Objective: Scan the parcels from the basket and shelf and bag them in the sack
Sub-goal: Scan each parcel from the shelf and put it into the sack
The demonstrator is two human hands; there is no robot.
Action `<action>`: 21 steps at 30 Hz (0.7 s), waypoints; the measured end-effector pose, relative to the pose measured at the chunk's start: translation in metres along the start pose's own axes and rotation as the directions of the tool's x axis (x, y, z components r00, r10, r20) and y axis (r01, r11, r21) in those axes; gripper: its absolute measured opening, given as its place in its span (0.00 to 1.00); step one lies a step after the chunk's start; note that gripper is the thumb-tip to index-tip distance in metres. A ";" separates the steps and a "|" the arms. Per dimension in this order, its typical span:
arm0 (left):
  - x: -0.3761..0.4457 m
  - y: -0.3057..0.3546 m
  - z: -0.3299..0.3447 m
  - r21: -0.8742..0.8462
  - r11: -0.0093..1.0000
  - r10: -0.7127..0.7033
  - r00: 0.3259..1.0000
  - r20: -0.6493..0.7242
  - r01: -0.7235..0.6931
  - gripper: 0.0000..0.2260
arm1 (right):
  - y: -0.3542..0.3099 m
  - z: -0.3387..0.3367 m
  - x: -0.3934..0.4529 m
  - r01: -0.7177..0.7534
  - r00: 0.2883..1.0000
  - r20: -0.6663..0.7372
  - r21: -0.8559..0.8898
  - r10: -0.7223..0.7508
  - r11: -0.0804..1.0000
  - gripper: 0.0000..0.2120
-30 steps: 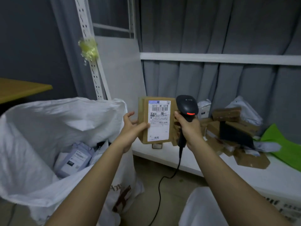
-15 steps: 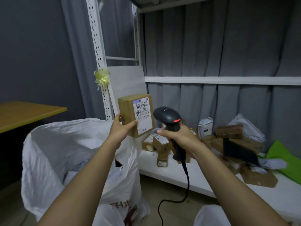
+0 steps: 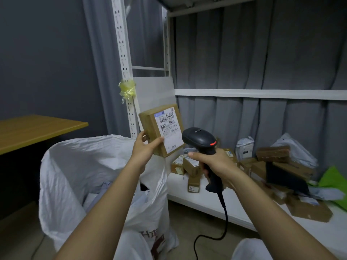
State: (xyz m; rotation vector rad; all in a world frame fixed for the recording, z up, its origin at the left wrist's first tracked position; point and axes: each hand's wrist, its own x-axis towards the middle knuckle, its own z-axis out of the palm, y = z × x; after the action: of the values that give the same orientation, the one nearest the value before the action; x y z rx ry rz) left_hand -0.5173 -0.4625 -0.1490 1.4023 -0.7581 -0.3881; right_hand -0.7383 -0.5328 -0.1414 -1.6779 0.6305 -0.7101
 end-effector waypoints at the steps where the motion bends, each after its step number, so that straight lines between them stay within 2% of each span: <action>1: -0.002 -0.002 -0.007 -0.044 0.999 -0.003 1.000 -0.020 0.003 0.31 | 0.001 0.002 0.001 -0.005 1.000 0.004 0.036 0.005 0.999 0.13; 5: -0.014 -0.009 -0.047 -0.090 0.995 0.013 0.971 -0.240 -0.036 0.29 | 0.010 0.021 0.012 -0.009 1.000 0.006 0.138 0.009 0.990 0.08; 7: -0.021 -0.020 -0.074 -0.064 0.998 -0.001 0.938 -0.345 -0.022 0.33 | 0.020 0.036 0.021 -0.026 1.000 -0.004 0.161 0.027 0.987 0.10; 9: -0.027 -0.040 -0.103 0.008 0.999 -0.032 0.895 -0.445 0.040 0.41 | 0.031 0.051 0.030 -0.058 0.998 -0.008 0.186 0.060 0.981 0.13; 11: -0.031 -0.063 -0.130 0.160 0.974 -0.055 0.854 -0.517 0.160 0.39 | 0.043 0.063 0.038 -0.101 0.993 -0.032 0.223 0.111 0.970 0.12; 14: -0.028 -0.097 -0.152 0.313 0.886 -0.178 0.873 -0.455 0.343 0.27 | 0.060 0.073 0.049 -0.171 0.977 -0.079 0.277 0.200 0.946 0.09; 16: -0.019 -0.118 -0.154 0.416 0.820 -0.240 0.895 -0.376 0.394 0.23 | 0.071 0.074 0.054 -0.206 0.964 -0.098 0.308 0.246 0.929 0.08; 19: 0.000 -0.137 -0.141 0.680 0.647 -0.218 0.938 -0.269 0.345 0.18 | 0.084 0.068 0.057 -0.231 0.952 -0.113 0.344 0.284 0.910 0.07; 20: 0.004 -0.136 -0.131 0.704 0.631 -0.213 0.945 -0.247 0.326 0.19 | 0.088 0.062 0.057 -0.228 0.950 -0.127 0.343 0.285 0.911 0.07; 21: 0.008 -0.134 -0.121 0.685 0.664 -0.215 0.954 -0.210 0.301 0.21 | 0.091 0.054 0.058 -0.222 0.950 -0.137 0.338 0.281 0.915 0.07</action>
State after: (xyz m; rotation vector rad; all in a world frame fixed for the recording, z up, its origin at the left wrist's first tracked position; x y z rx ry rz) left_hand -0.4045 -0.3998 -0.2756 2.2758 -0.6344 -0.2289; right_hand -0.6628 -0.5586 -0.2323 -1.2147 0.8002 -0.7392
